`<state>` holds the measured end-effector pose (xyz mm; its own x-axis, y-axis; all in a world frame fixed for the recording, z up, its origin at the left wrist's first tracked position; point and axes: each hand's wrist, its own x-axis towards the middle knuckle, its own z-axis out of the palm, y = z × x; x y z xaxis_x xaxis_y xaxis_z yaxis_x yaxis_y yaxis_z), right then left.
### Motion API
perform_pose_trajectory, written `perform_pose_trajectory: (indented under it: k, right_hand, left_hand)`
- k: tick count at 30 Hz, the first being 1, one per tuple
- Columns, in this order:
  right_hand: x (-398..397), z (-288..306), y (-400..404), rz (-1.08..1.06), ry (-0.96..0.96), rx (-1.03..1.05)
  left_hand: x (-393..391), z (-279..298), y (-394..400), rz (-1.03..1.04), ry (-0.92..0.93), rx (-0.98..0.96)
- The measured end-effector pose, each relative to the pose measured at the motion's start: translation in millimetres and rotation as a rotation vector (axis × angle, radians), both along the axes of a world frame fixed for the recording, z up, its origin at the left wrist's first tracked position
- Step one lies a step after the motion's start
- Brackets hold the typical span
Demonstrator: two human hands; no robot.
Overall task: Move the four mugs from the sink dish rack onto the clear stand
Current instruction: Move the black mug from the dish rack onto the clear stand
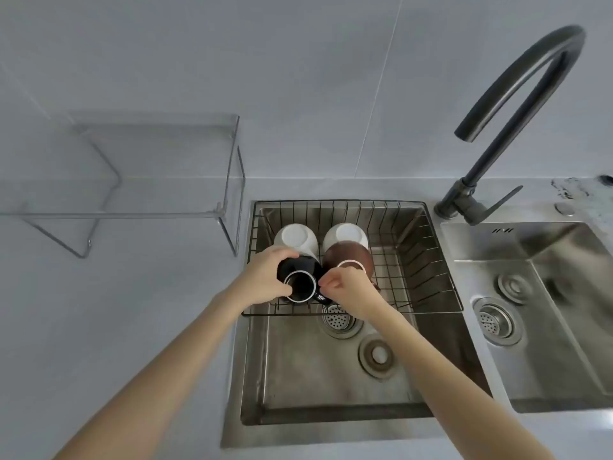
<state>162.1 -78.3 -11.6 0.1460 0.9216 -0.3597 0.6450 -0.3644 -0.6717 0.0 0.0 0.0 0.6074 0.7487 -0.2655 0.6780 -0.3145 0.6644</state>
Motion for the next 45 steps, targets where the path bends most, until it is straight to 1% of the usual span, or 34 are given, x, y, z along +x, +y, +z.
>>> perform_pose_trajectory:
  k: [2,5,8,10,15,19,23,29,34,38,45]
  right_hand:
    - [-1,-7,2,-0.004,-0.006,-0.034]
    - [-4,-19,2,0.012,-0.065,-0.057]
    - [-5,-32,4,0.036,-0.142,-0.059]
    - [-6,-37,6,0.068,-0.179,-0.106]
    - [-7,-42,9,0.072,-0.117,-0.163]
    - [-6,-45,12,0.095,-0.116,-0.183]
    - [-9,-46,17,0.089,-0.15,-0.172]
    - [-11,-40,10,0.069,-0.113,-0.096]
    - [-3,-9,14,0.12,-0.138,0.049]
    - [7,23,21,0.099,-0.091,0.184]
    - [13,112,56,0.17,-0.113,0.436]
  left_hand:
    - [-2,-7,4,-0.021,0.018,0.02]
    - [-5,-22,3,-0.029,0.065,0.027]
    - [-4,-36,0,-0.03,0.058,0.065]
    - [-3,-43,-1,-0.035,0.05,0.098]
    - [-2,-49,1,-0.058,0.023,0.121]
    - [-4,-54,6,-0.062,0.027,0.122]
    - [-4,-56,9,-0.047,0.037,0.092]
    - [-10,-53,11,-0.011,0.0,0.09]
    - [-15,-24,18,0.032,-0.075,0.177]
    - [-19,12,19,0.109,-0.174,0.238]
    - [-25,104,36,0.182,-0.317,0.465]
